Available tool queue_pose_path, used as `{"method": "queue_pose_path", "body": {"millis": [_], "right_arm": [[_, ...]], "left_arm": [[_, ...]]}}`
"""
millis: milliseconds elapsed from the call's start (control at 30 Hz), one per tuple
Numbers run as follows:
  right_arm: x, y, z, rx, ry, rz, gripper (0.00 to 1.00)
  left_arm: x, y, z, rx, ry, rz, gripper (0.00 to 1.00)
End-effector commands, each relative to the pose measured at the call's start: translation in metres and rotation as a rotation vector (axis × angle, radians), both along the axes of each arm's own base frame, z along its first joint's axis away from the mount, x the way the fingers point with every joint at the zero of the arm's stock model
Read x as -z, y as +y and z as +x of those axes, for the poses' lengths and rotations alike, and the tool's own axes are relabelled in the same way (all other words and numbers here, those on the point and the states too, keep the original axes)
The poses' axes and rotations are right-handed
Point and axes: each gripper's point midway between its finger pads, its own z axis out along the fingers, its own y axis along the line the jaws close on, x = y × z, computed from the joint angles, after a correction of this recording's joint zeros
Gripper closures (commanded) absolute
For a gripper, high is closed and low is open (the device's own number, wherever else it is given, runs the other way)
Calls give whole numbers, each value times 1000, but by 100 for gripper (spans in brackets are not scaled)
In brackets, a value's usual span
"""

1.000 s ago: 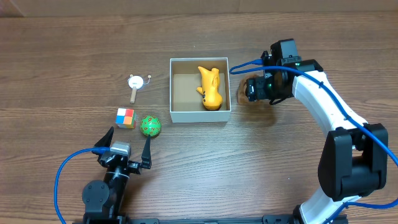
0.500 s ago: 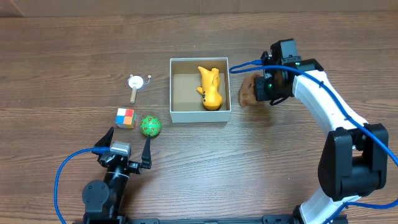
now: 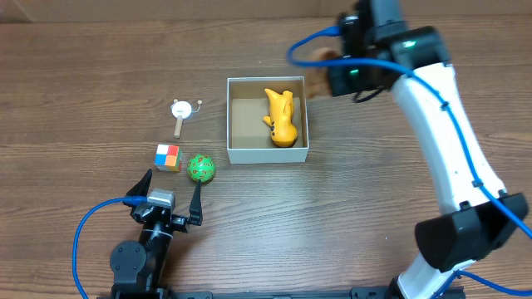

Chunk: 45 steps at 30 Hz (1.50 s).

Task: Pack container
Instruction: 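Carry the capybara with the right gripper and lower it into the box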

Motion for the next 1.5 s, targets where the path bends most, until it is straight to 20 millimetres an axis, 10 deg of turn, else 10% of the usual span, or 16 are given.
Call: {"method": "queue_pose_path", "body": {"millis": [0,300,867,1133,1300,1467], "right_arm": [[-11,48,-14,-108,-84,-63,96],[2,120,-24,-235,-199,-82,96],[102,135,-8,-245,-141,-112,96],[117,139,3,-260,-158,-129,94],[114,143,7,-257,-182,-115,78],[113,143,7,-257,-184,-114,15]], "left_arm": [[2,-1,0,9,2,8,0],[2,-1,0,9,2,8,0],[2,-1,0,9,2,8,0],[2,-1,0,9,2,8,0],[2,-1,0,9,2,8,0],[2,-1,0,9,2,8,0]]}}
